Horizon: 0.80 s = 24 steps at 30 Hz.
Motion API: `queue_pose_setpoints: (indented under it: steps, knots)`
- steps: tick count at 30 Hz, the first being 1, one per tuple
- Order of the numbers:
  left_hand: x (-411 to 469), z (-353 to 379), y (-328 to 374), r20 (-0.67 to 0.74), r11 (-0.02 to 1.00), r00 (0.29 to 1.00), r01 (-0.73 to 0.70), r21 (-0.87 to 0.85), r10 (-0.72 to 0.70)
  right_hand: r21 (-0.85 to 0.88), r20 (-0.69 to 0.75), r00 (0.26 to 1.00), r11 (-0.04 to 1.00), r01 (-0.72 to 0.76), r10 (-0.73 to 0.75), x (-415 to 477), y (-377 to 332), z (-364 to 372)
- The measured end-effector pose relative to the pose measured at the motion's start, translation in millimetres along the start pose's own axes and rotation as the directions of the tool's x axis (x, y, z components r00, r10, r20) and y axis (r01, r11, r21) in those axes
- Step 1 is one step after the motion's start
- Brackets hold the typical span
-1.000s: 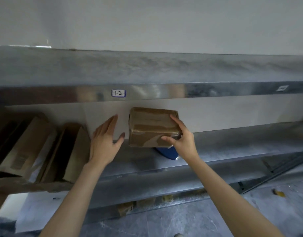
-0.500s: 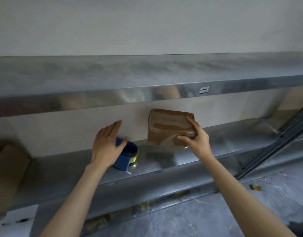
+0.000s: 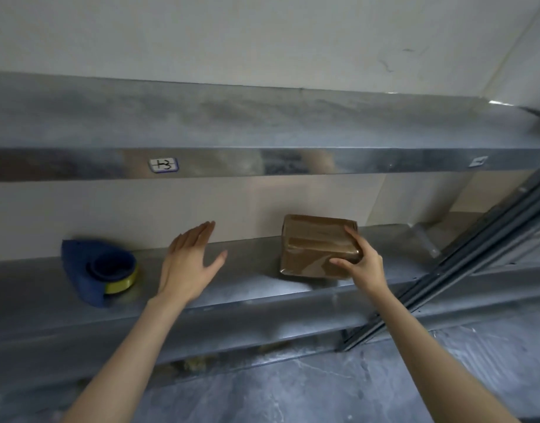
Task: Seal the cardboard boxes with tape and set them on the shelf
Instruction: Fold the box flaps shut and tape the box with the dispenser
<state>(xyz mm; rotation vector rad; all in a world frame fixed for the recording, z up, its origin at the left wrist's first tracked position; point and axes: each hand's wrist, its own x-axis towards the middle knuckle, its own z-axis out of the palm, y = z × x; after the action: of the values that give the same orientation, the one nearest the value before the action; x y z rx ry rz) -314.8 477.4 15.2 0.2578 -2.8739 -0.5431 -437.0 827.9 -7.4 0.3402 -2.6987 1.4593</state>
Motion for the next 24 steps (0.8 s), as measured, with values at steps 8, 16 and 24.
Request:
queue_pose_setpoints:
  steps: [8,16,24]
  knots:
    - [23,32,48,0.038,0.999,0.999,-0.003,0.039,0.002,-0.119,0.018,0.999,0.992,-0.03,0.033,30,67,-57]
    - [47,60,100,0.059,0.997,0.997,-0.051,0.05,0.048,-0.178,0.031,0.996,0.981,-0.079,0.086,56,112,-110]
    - [70,96,158,0.127,0.991,0.984,-0.13,0.032,0.125,-0.169,-0.002,0.995,0.98,-0.102,0.103,73,139,-148]
